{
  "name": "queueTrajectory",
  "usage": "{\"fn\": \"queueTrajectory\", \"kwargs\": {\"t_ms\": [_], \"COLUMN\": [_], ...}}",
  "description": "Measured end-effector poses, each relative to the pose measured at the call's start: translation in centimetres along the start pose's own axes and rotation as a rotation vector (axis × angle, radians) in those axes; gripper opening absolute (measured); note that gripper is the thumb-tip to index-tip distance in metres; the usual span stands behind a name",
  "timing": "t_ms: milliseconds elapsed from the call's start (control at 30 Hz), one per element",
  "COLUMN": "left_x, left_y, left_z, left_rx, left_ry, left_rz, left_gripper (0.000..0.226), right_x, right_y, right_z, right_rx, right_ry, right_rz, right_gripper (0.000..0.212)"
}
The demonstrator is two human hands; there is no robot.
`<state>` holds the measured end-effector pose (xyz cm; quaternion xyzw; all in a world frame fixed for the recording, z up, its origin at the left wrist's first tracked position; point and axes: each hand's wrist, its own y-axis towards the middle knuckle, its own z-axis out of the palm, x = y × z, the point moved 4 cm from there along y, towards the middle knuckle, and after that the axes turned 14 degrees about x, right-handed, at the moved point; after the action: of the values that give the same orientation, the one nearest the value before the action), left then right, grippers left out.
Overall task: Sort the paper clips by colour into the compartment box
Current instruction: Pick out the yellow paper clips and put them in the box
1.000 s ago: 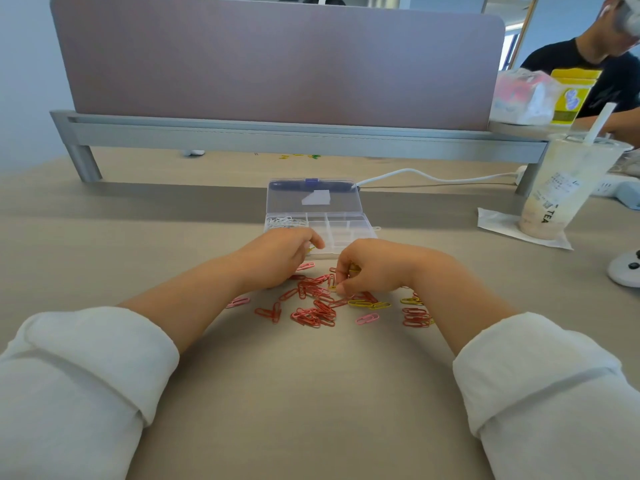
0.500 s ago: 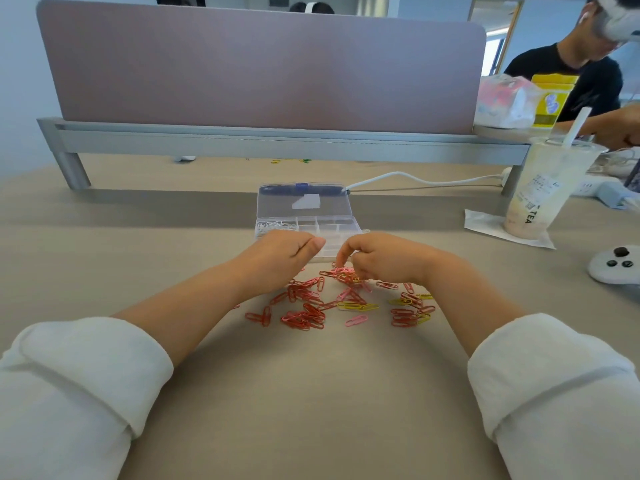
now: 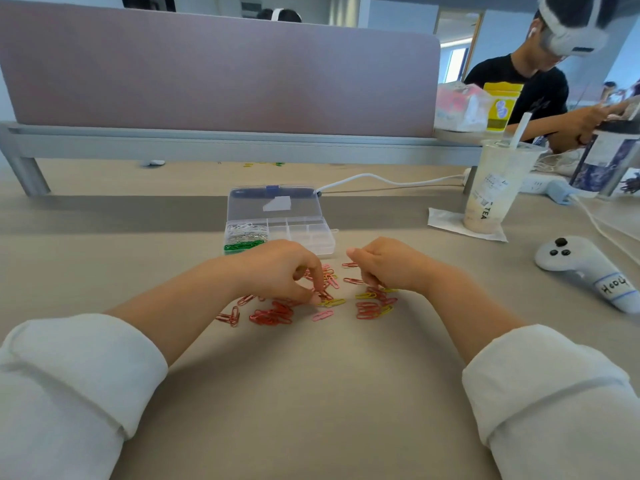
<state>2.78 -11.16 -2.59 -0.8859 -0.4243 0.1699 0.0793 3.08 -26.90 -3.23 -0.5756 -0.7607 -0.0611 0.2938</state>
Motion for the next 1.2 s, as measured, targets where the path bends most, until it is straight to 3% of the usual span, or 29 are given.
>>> {"fn": "queueTrajectory", "kwargs": {"t_ms": [167,300,633,967,1067,1200], "left_x": [-0.7,-1.3,-0.9,-0.9,-1.4,-2.2], "left_y": [0.3,0.6,0.8,0.5,0.9,1.4], "left_z": [0.4,0.4,0.1,-0.3,0.1,0.1], "left_rx": [0.028,0.034,-0.035,-0.009,0.03,0.008], "left_ry": [0.029,0.06,0.004,-0.099,-0.142,-0.163], "left_rz": [0.006,-0.004,-0.006,-0.03,-0.037,-0.014], "left_gripper": [0.021,0.022,0.019,0.013,0.02,0.019], "right_x": [-0.4,-0.6,-0.6,-1.2,-1.5,-2.1], "right_y": [-0.6,-1.7,-1.6,-1.0,-1.2,-1.6], "right_z": [0.1,-0.1,0.4,0.3,-0.1,-0.7], "right_rx": [0.04,0.052,0.076,0.042,0.024,-0.018], "right_ry": [-0.098,-0.129,-0.203,-0.062,0.058,0.003], "right_rz": [-0.015,-0.061,-0.057,-0.05,-0.061,-0.05], "right_gripper": [0.042,0.009,0.004,0.022,0.015,0.033]}}
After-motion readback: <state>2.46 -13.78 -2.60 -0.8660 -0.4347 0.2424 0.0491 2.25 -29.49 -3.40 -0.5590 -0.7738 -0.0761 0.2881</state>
